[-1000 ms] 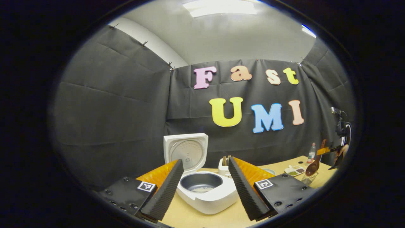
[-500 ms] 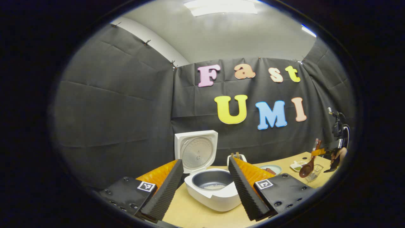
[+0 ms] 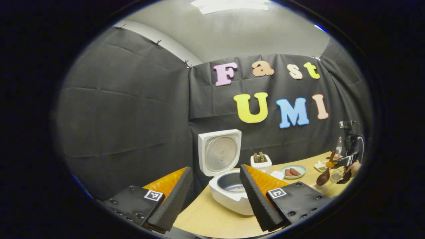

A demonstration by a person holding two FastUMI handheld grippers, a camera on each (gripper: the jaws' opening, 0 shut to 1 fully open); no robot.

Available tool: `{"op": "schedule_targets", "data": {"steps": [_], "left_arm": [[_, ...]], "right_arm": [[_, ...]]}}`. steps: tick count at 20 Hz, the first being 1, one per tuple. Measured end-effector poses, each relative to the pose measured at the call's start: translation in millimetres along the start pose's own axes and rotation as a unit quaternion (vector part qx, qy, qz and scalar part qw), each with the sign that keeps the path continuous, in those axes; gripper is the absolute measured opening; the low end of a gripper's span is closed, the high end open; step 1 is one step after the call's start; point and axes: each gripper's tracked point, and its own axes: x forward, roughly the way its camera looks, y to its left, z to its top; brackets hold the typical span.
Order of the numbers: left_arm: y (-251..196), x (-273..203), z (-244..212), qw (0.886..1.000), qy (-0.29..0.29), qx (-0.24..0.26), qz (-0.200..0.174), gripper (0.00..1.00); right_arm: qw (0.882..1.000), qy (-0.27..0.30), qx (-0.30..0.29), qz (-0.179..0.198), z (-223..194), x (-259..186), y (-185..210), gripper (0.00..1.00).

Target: Close the left gripper, press the button to open the rice cooker; take a wooden spoon from the chopstick holder with the right hand, scoop a spoonful of rice and pour it into the rice cooker, then put the wooden spoon back into the chopstick holder.

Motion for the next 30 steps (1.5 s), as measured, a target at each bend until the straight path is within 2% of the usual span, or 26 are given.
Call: {"op": "schedule_targets", "data": {"steps": [5,7,12,14,16,18,21,22,25,26,27,28,30], "left_arm": [[10.3,0.6,0.9,1.0,0.003,0.005,0.003,1.0],[11.2,-0.2,0.9,1.0,0.002,0.004,0.003,0.93],[13.9,-0.4,-2.9,1.0,0.005,-0.005,0.004,0.95],[15.0,-0.3,-2.3,1.0,0.005,-0.008,0.006,1.0],[14.7,-0.8,-1.9,1.0,0.005,-0.01,0.007,1.0],[12.0,-1.1,0.2,1.0,0.003,-0.011,0.005,1.0],[3.7,-1.4,2.8,1.0,0.001,-0.01,0.002,1.0],[0.0,-1.8,4.8,1.0,0.0,-0.01,0.0,0.93],[-10.8,-3.6,7.1,1.0,-0.001,-0.005,-0.004,0.93],[-14.1,-3.9,7.9,1.0,-0.001,-0.004,-0.005,0.99],[-18.4,-4.2,9.5,1.0,0.0,-0.004,-0.006,0.93],[-22.5,-4.7,9.5,1.0,0.0,-0.004,-0.007,0.99],[-29.9,-5.2,11.0,1.0,0.0,-0.005,-0.012,0.98]], "right_arm": [[0.999,0.004,-0.045,0.005,-18.5,7.9,32.2,0.12],[0.999,0.013,-0.048,0.022,-26.6,6.8,50.0,0.12],[0.998,0.033,-0.016,0.058,-39.4,-2.3,78.4,0.13],[0.996,0.045,0.026,0.069,-41.0,-4.8,80.6,0.13],[0.991,0.06,0.092,0.078,-41.9,-5.1,76.7,0.13],[0.979,0.078,0.17,0.083,-43.5,-3.8,66.9,0.13],[0.955,0.102,0.268,0.081,-48.8,-0.7,44.0,0.13],[0.945,0.109,0.298,0.082,-50.8,0.0,37.7,0.13],[0.915,0.126,0.372,0.089,-51.9,-1.5,25.0,0.13],[0.91,0.125,0.385,0.092,-50.4,-3.4,22.2,0.12],[0.906,0.124,0.394,0.096,-46.3,-5.7,19.4,0.12],[0.903,0.122,0.4,0.099,-41.7,-7.9,17.3,0.12],[0.898,0.12,0.411,0.1,-31.7,-11.7,12.5,0.13]]}}
